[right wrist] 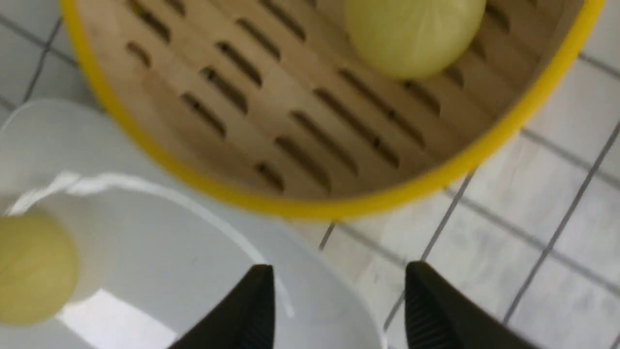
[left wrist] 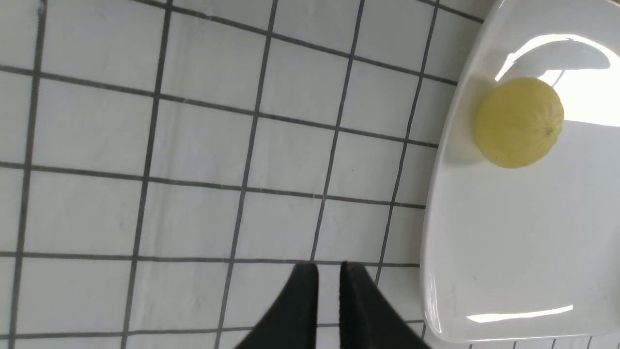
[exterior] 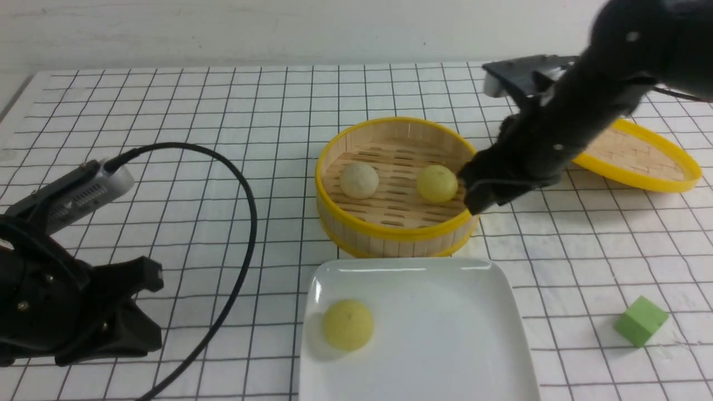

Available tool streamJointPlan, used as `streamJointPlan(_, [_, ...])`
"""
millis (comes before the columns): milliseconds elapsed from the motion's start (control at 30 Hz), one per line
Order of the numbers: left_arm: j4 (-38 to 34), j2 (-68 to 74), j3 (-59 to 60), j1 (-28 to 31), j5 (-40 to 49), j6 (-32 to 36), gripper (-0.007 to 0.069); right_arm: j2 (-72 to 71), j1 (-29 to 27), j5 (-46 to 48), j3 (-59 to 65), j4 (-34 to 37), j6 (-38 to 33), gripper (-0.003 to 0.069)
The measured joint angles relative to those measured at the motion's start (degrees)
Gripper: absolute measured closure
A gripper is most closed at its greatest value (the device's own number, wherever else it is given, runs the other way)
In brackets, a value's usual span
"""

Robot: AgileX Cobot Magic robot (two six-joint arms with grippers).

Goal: Put the steamed buns into the plate on the white-black tablecloth.
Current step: 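Reach toward a bun in the bamboo steamer with the right gripper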

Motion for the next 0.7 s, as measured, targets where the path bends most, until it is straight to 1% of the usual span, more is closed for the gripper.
streamJointPlan(67, [0.0, 0.0, 0.0, 0.0, 0.09, 0.0, 0.0498, 4.52, 0.7, 0.0, -4.18, -1.51, 0.65, 0.0219])
streamJointPlan(100, [0.0, 0.0, 0.0, 0.0, 0.2, 0.0, 0.0482, 7.79, 1.01, -0.07, -8.27, -2.14, 0.87, 0.0193])
streamJointPlan(133, [0.0, 0.0, 0.0, 0.0, 0.2, 0.0, 0.048, 8.87, 1.02, -0.07, -8.85, -2.15, 0.94, 0.0185])
streamJointPlan(200, [0.06, 0.0, 0.0, 0.0, 0.2, 0.0, 0.0453, 15.47, 1.33, -0.07, -15.83, -2.81, 1.06, 0.0157])
streamJointPlan(300, [0.06, 0.0, 0.0, 0.0, 0.2, 0.0, 0.0428, 20.71, 1.36, 0.2, -21.9, -3.84, 1.12, 0.0153])
streamJointPlan(400, [0.06, 0.0, 0.0, 0.0, 0.2, 0.0, 0.0412, 23.99, 1.36, 0.52, -25.9, -5.93, 2.01, 0.018])
streamJointPlan(467, [0.06, 0.0, 0.0, 0.0, 0.2, 0.0, 0.041, 24.59, 1.36, 0.71, -26.81, -6.83, 2.65, 0.0228])
streamJointPlan(533, [0.06, 0.0, 0.0, 0.0, 0.2, 0.0, 0.0408, 24.61, 1.36, 1.44, -27.05, -7.54, 2.92, 0.0326])
streamJointPlan(567, [0.06, 0.0, 0.0, 0.0, 0.2, 0.0, 0.0408, 24.61, 1.36, 1.53, -27.04, -7.55, 2.97, 0.0339])
streamJointPlan(600, [0.06, 0.0, 0.0, 0.0, 0.2, 0.0, 0.0406, 24.5, 1.36, 2.09, -27.06, -7.6, 2.97, 0.0434])
streamJointPlan(667, [0.06, 0.0, 0.0, 0.0, 0.2, 0.0, 0.0403, 23.44, 1.4, 3.55, -27.06, -7.49, 3.08, 0.0586])
streamJointPlan(700, [0.06, 0.0, 0.0, 0.0, 0.2, 0.0, 0.0401, 22.8, 1.4, 4.29, -27.06, -7.45, 3.08, 0.0618])
